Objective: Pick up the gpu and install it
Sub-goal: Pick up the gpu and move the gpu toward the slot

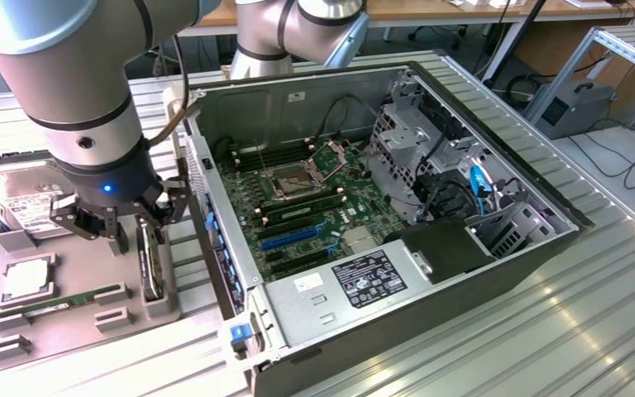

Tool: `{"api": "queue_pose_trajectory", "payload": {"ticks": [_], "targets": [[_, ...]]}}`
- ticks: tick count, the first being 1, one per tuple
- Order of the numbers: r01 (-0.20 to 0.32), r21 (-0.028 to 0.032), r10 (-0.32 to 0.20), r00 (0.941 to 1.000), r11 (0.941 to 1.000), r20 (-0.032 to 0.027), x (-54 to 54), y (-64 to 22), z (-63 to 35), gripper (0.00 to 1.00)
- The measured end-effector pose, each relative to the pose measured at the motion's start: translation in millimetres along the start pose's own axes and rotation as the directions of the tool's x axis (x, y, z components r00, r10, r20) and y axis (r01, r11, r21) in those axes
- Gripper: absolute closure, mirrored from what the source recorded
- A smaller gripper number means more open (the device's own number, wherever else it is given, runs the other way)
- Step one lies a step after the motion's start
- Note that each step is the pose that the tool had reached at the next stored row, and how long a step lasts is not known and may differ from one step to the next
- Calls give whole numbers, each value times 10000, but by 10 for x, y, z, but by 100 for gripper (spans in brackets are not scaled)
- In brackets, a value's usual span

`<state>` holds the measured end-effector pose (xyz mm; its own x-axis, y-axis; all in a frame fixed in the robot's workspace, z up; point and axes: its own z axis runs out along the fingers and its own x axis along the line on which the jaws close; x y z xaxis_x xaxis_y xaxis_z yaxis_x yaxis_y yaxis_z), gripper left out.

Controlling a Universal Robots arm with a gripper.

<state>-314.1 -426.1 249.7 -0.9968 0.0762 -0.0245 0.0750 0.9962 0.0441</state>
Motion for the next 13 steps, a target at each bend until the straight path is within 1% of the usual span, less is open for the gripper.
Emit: {"api": "queue_pose_trajectory", "payload": {"ticks": [6, 13], "targets": [[-1, 1, 1, 10000, 10000, -1, 1, -1, 35, 52], [0, 1, 0, 10000, 10000, -1, 1, -2, 44, 52]]}}
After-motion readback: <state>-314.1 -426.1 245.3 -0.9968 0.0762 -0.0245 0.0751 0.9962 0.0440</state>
